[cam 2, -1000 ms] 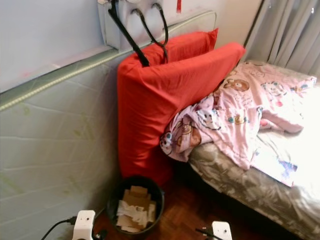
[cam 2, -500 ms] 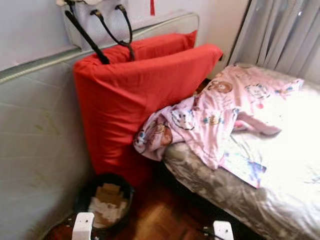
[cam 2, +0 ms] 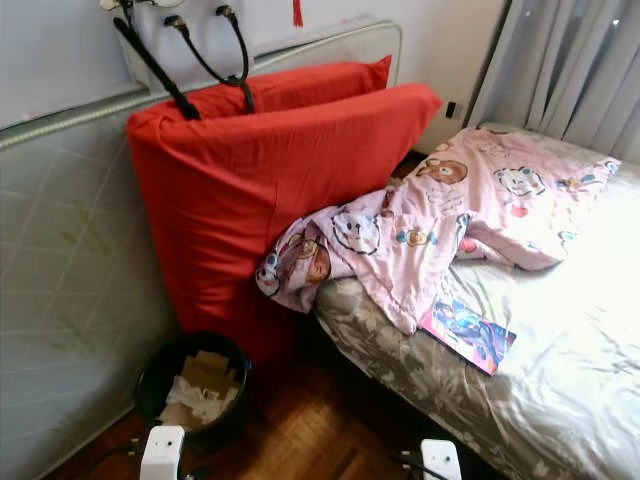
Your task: Clean up the room
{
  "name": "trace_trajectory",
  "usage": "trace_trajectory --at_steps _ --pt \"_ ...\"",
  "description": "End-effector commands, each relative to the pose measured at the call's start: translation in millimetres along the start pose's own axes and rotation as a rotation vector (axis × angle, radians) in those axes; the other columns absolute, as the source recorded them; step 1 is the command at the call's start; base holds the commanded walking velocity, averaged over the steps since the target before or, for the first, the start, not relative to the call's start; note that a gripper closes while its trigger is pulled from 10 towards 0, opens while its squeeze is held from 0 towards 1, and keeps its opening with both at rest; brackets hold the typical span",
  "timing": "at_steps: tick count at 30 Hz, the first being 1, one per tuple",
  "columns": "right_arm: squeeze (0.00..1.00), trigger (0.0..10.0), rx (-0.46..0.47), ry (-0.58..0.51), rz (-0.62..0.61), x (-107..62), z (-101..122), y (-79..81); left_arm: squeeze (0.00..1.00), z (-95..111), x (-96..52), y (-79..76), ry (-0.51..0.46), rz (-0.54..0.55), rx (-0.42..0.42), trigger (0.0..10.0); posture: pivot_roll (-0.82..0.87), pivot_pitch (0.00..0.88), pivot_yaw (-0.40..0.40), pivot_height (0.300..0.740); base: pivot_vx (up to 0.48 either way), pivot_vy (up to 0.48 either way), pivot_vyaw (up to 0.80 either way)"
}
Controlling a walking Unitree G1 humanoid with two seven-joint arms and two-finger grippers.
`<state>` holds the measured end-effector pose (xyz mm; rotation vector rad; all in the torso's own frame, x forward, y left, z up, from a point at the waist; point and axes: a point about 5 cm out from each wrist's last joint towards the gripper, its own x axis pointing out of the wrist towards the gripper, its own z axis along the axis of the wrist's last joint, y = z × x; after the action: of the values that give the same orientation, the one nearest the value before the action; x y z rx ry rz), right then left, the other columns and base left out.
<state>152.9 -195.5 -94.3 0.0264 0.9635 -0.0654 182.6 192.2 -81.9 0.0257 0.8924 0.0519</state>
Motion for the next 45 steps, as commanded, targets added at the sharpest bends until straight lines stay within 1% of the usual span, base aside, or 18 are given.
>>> trace_trajectory --at_steps 1,9,22,45 --pt "0.00 10.0 0.318 -0.080 -0.049 14.3 66.2 21.6 0.00 79.5 14.0 -0.1 -0.068 0.002 -0.139 10.0 -0.01 0.000 -0.046 0.740 0.000 0.000 0.00" --pt "0.00 10.0 0.304 -0.078 -0.047 14.3 66.2 21.7 0.00 79.8 14.0 0.6 -0.068 0.004 -0.123 10.0 -0.01 0.000 -0.044 0.740 0.000 0.000 0.00" --pt "0.00 10.0 0.275 -0.068 -0.053 14.5 66.8 21.3 0.00 80.8 14.0 1.4 -0.070 0.013 -0.130 10.0 -0.01 0.000 -0.039 0.740 0.000 0.000 0.00" --pt "0.00 10.0 0.275 -0.068 -0.053 14.5 66.8 21.3 0.00 80.8 14.0 1.4 -0.070 0.013 -0.130 10.0 -0.01 0.000 -0.039 0.740 0.000 0.000 0.00"
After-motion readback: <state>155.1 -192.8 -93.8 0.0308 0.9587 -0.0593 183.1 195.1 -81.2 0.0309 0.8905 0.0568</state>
